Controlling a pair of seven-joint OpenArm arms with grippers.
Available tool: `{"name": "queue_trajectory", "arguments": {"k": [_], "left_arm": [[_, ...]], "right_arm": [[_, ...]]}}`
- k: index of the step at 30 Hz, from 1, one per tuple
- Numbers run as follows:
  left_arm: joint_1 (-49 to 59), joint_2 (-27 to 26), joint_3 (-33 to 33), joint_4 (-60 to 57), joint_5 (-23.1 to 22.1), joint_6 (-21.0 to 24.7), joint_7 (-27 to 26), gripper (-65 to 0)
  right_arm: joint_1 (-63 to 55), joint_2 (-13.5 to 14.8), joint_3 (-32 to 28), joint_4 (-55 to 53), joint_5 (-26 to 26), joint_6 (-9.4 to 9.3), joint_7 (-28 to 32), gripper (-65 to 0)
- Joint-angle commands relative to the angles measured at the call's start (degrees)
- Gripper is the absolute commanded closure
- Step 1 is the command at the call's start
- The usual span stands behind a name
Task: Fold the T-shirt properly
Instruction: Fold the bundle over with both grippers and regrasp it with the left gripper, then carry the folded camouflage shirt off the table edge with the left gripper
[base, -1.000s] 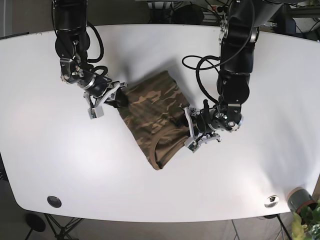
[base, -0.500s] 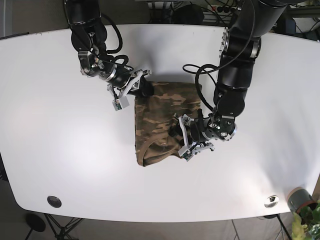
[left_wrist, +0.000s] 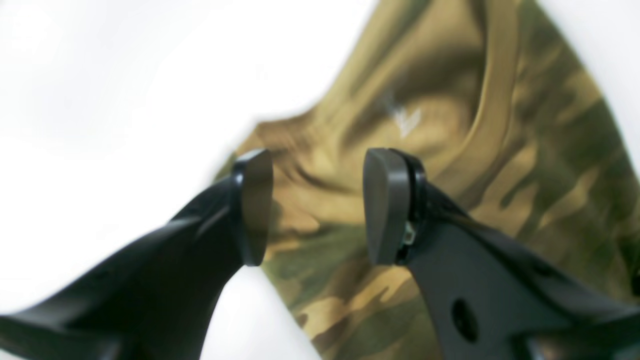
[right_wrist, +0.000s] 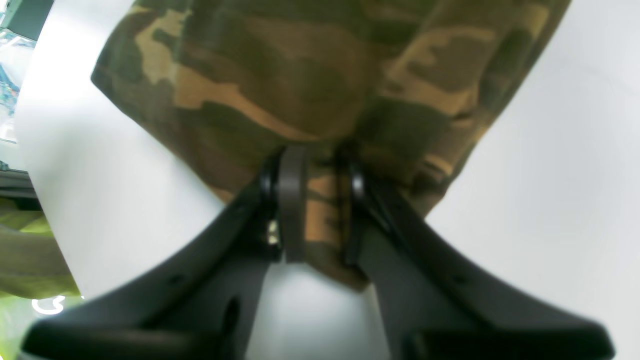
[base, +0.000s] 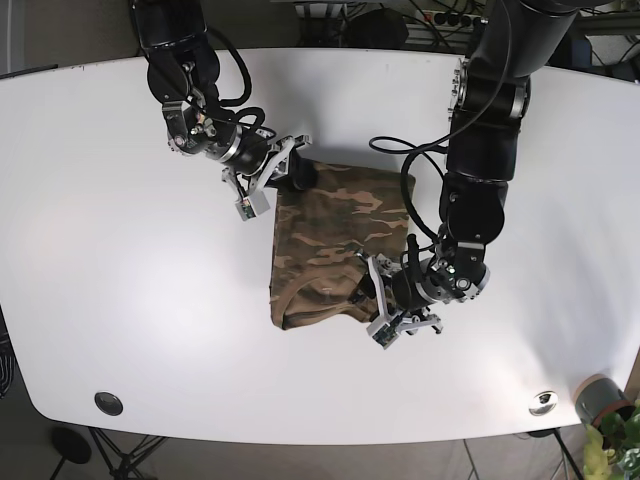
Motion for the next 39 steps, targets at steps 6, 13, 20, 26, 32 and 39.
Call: {"name": "queue_trajectory", "arguments": {"k": [6,13,20,26,32,39], "left_arm": [[4.8,2.3,1.7,16.3,-0.9,10.0,1.7,-31.0],[11.1,5.3,7.0,24.3,-0.9,29.5,1.1,-47.5],[15.5,5.6,13.7,24.1,-0.9,45.5,-6.6,-51.0],[17.9,5.7,15.9,17.4,-0.9,52.0,-12.0,-51.0],[18.5,5.6,18.0,5.6,-0.9,52.5,-19.3,-51.0],[17.2,3.1,20.3,-6.7,-1.2,52.4,-21.8,-51.0]], "right_arm": [[0.9,2.5,3.3,6.1,1.4,0.72,1.3,-10.1],[1.1,2.3,12.8,9.1,1.4,1.24,-3.4,-10.1],[2.7,2.4,18.3,10.0,1.4,1.33,-6.4,-10.1],[3.6,2.4,20.3,10.2,1.4,1.33,-6.6,-10.1],[3.5,2.3,20.3,10.3,1.4,1.33,-6.6,-10.1],[3.5,2.2,20.1,10.3,1.5,1.33,-6.6,-10.1]]}}
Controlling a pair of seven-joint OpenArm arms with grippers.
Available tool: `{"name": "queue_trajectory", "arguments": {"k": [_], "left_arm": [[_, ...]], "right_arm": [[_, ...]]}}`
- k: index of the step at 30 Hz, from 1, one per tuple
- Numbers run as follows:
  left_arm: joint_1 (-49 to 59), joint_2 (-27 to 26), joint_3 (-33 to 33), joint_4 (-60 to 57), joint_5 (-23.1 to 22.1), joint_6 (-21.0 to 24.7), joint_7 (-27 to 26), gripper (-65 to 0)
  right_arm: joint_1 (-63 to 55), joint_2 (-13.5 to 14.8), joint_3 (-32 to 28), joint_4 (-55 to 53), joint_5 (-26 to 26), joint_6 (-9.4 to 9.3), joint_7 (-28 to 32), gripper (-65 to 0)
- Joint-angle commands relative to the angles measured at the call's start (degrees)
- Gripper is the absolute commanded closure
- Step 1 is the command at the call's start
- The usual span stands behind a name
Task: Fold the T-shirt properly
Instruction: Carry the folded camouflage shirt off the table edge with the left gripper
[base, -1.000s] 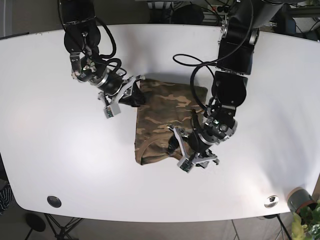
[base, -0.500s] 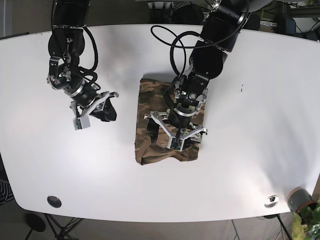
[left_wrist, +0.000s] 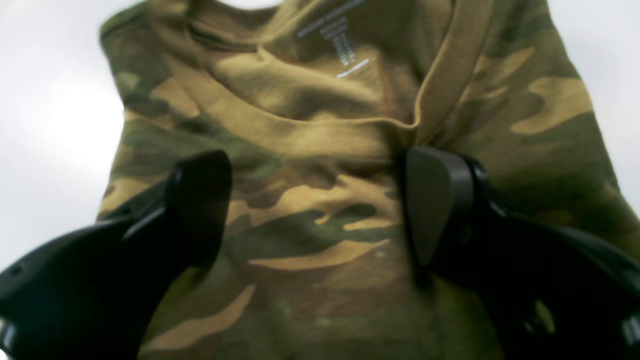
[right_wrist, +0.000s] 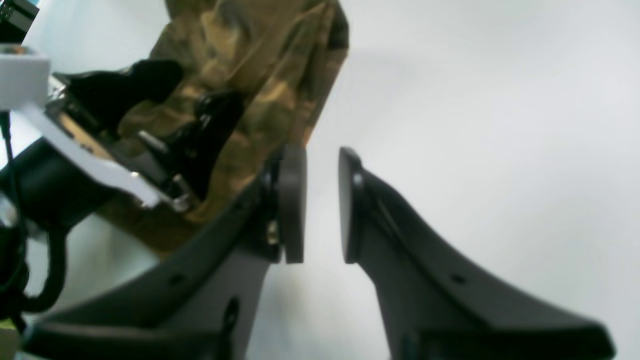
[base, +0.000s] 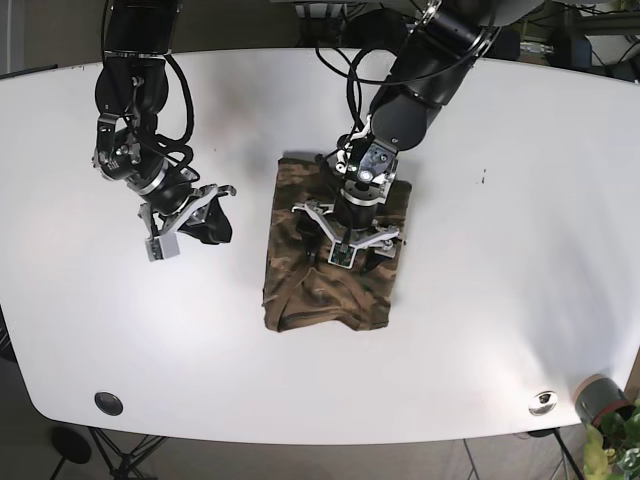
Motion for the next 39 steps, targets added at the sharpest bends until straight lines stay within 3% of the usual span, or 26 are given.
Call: {"name": "queue_trajectory", "arguments": {"k": [1,6,12,17,27,34,39], "left_arm": [[-0.1,-3.0,0.0,-3.1,-0.3,-0.2,6.1,-51.0],[-0.1,-6.7,-0.1,-3.3,-0.3,-3.0,7.3,-51.0],[1.0,-11.9,-8.6,-0.2,-0.4,-13.3,12.6,-50.7],[2.8,-18.4,-15.2,2.2,0.1,-22.1,13.0,-50.6],[3.3,-34.7,-15.6,-0.3,-0.2,-23.6,12.7,-50.6],[3.1,-42.2,-20.5,-11.2,-0.1,-31.8,5.3,-50.6],[2.8,-47.2,-22.1,-19.1,-0.3,-34.8,0.0,-50.6]], "right_arm": [[0.9,0.3,0.0,1.4,1.1,0.46,1.4,-10.1],[1.0,0.3,0.1,1.4,1.1,0.46,1.4,-10.1],[1.0,0.3,0.2,1.4,1.1,0.46,1.4,-10.1],[1.1,0.3,0.2,1.4,1.1,0.37,1.4,-10.1],[1.3,0.3,0.2,1.4,1.1,0.37,1.4,-10.1],[1.3,0.3,0.0,2.2,1.2,0.19,1.4,-10.1],[1.2,0.7,0.2,2.2,6.0,0.02,1.4,-10.1]]}}
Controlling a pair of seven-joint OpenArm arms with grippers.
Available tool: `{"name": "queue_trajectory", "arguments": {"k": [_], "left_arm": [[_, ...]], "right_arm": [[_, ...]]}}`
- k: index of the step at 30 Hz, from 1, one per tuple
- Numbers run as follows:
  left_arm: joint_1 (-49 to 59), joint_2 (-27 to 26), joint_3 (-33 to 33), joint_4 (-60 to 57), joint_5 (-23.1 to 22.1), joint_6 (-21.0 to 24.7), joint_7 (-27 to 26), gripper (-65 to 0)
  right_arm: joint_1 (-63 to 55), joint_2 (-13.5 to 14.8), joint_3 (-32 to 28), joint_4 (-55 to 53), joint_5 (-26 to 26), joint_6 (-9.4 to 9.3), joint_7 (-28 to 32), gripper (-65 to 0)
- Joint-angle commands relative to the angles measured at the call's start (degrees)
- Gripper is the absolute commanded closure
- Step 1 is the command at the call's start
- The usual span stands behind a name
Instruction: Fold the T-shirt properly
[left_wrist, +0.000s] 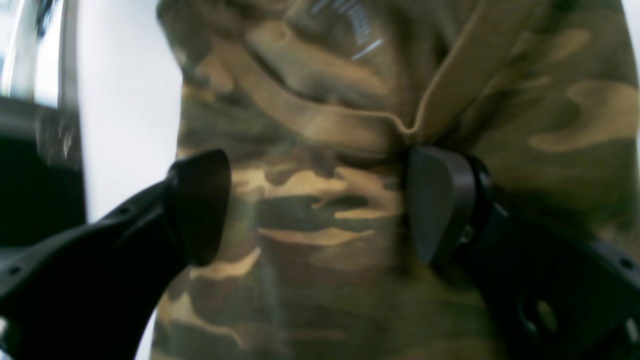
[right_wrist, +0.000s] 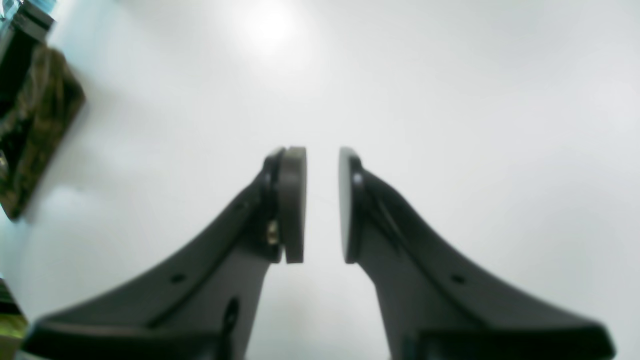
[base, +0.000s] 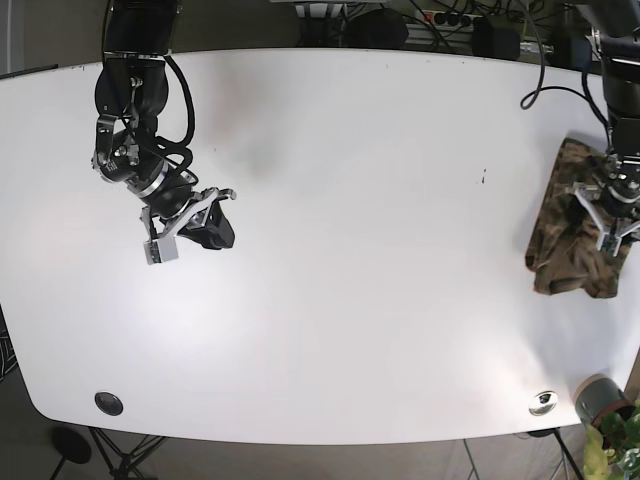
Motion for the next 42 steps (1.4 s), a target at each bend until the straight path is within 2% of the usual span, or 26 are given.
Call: {"name": "queue_trajectory", "arguments": {"k": [1,10,16,24,26,29,32,36,39,42], "left_arm": [[0.4,-3.1,0.1,-3.9,3.1,-1.2,3.1,-50.6],[0.9,-7.9,-1.6,-9.9,2.2,-1.5,-1.5,-50.6],[1.0,-9.4,-7.7,-9.0,-0.9,-6.1,-1.4,-50.4],[5.7,-8.9,-17.3,5.1,-1.0,-6.0,-0.9,-50.4],[7.0,-8.4,-18.5,9.3,-1.0,-6.0,1.0,-50.4],[7.6,-5.5,-20.4,18.0,-1.0,-6.0,5.1,-50.4],[7.7,-2.1,-22.1,23.9,-0.9,-5.9,6.1,-50.4],[7.3,4.2,-23.2,28.4,-0.8,-5.4,6.1,-50.4],[7.2,8.4,-21.6,31.4,0.7,-1.3,5.5,-47.4],[6.3,13.8,-18.2,33.5,4.7,1.8,3.0,-46.5]], "right_arm": [[1.0,0.7,0.2,1.3,3.1,0.52,1.5,-10.1],[0.7,0.7,0.0,1.3,3.8,0.52,1.5,-10.1],[0.7,0.7,-0.1,1.3,3.5,0.52,1.5,-10.1],[1.0,0.7,0.1,1.3,3.4,0.52,1.6,-10.1],[1.1,1.6,0.2,1.3,3.4,0.52,1.8,-10.1],[1.6,3.2,0.1,1.3,3.4,0.43,2.0,-10.1],[1.7,3.8,0.2,1.3,3.2,0.43,2.0,-10.1],[1.8,4.8,0.0,1.3,-3.2,0.43,4.9,-10.1],[1.7,4.7,0.2,1.3,-12.5,0.43,9.6,-10.1],[1.1,4.7,0.4,0.8,-21.2,0.43,15.8,-10.1]]}}
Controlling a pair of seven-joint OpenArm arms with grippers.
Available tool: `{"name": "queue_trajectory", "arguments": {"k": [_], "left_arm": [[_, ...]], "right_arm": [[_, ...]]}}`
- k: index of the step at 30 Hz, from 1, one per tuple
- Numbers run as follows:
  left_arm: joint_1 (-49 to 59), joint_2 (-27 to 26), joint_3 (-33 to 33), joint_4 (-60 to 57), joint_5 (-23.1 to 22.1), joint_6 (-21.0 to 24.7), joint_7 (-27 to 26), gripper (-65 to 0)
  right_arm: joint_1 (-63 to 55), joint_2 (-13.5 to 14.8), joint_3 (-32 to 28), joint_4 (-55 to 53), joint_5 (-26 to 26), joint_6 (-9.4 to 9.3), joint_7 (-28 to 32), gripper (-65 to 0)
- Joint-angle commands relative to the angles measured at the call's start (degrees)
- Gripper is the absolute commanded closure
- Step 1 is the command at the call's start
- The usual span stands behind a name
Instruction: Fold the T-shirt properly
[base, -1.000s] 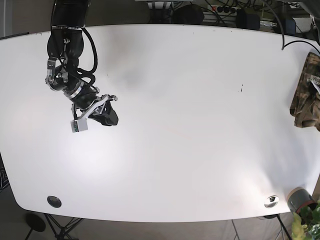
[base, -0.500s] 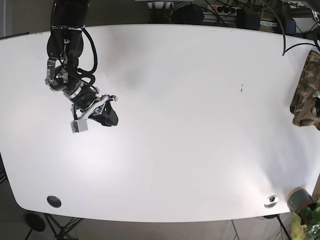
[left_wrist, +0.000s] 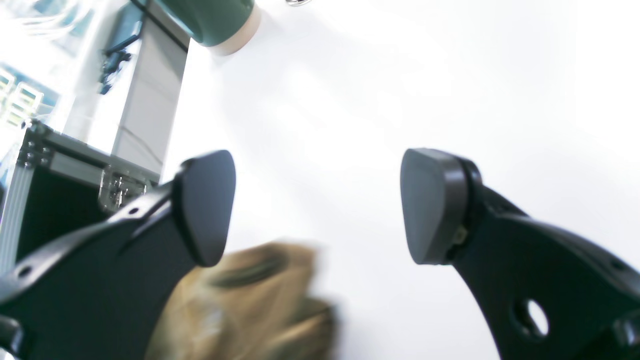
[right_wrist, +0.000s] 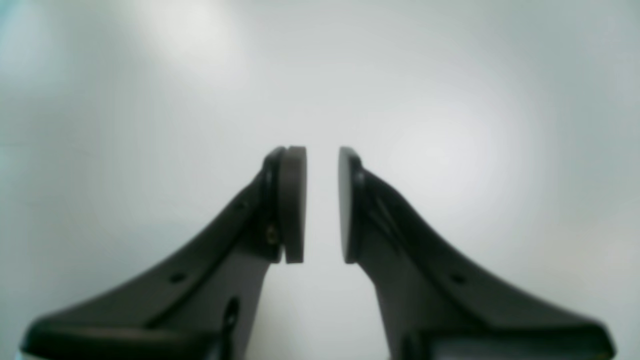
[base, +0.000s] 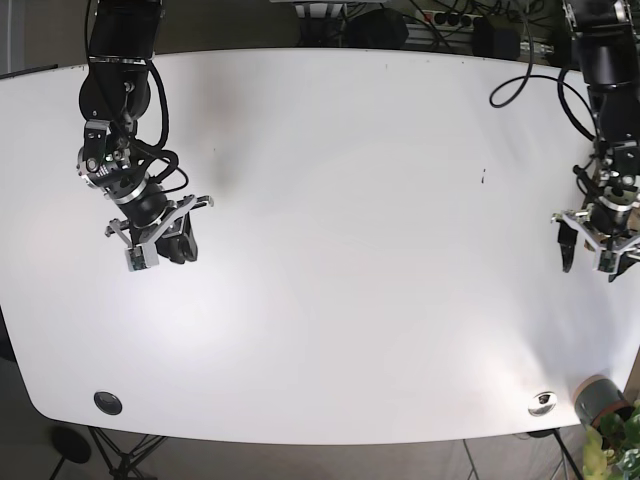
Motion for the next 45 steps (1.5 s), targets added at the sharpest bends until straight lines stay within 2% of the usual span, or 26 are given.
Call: {"name": "queue_trajectory", "arguments": {"k": [1,5,10,15,18,23,28,34,41,45], "left_arm": [[-1.4,2.4,1.9,2.8,2.3,0.9,-3.9,-46.5],[-1.2,11.6,2.0,4.2,6.7,2.9,-7.3,-46.5],[2.8,20.3,1.9,8.4,11.8,3.1,-8.5,-46.1],[9.9,27.6,2.0,15.0,13.6,2.9,-8.4,-46.0],[15.0,30.1,3.4,19.3,13.6,2.8,-8.1,-46.0],[24.8,30.5,7.2,26.3,13.5,3.1,-8.1,-45.8],[31.7,30.5,7.6,30.6,13.3,3.1,-8.1,-45.8],[34.9,30.3,7.4,31.4,13.2,3.1,-8.1,-45.8],[33.6,30.7,5.5,31.3,13.2,3.1,-8.0,-46.4],[32.0,30.8,5.5,31.8,13.2,3.1,-4.2,-46.5]], "right_arm": [[0.1,0.6,1.1,0.4,-4.3,0.28,5.6,-10.1],[-2.2,0.0,3.3,-0.3,-10.3,0.37,14.5,-10.1],[-5.6,-0.2,6.7,-2.2,-13.2,0.54,22.3,-10.1],[-11.3,-0.3,8.7,-0.8,-13.1,0.81,23.6,-10.1],[-16.2,-0.9,8.7,1.7,-11.5,0.81,23.6,-10.1],[-24.8,-1.0,8.9,6.2,-3.2,0.81,23.6,-10.1],[-31.4,-1.1,8.9,10.2,0.6,0.81,23.6,-10.1],[-34.9,-1.4,8.8,11.4,1.4,0.81,23.6,-10.1],[-31.8,-1.5,8.6,11.2,1.0,0.72,23.3,-10.1],[-29.3,-1.4,8.5,11.3,1.0,0.72,19.4,-10.9]]}}
